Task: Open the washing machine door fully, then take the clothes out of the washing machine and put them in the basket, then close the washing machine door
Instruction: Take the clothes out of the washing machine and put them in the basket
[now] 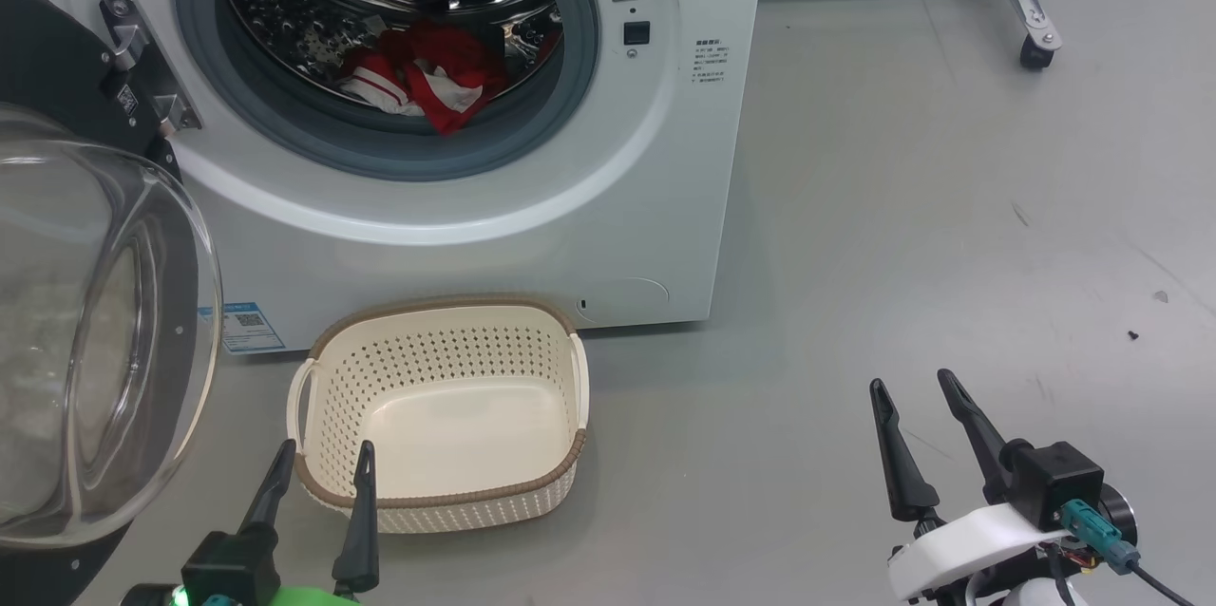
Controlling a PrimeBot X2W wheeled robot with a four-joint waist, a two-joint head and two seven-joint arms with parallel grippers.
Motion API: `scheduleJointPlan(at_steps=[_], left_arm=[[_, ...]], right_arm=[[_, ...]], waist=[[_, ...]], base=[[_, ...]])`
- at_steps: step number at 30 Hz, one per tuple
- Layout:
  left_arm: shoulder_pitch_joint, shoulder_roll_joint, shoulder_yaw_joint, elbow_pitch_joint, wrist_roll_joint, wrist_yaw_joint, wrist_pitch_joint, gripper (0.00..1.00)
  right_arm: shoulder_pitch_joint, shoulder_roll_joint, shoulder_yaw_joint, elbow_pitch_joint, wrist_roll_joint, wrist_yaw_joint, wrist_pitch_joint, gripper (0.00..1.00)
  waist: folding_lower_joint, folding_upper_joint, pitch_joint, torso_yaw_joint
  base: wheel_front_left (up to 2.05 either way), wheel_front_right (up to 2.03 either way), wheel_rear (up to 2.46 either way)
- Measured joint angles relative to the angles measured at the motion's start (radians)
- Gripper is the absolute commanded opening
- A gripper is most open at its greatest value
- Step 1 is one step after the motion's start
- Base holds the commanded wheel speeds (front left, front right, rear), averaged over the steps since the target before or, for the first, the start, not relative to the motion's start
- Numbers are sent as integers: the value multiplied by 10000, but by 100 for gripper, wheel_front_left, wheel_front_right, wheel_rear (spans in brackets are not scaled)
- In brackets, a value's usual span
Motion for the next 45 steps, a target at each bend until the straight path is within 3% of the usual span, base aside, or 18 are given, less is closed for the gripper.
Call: scheduleJointPlan(at_steps=[45], left_arm=[[2,-31,-19,-217,173,123,2,100]], right_arm=[[1,4,48,6,0,-2,0,100]], waist=[[0,0,0,61]], base=[[66,-69,3]])
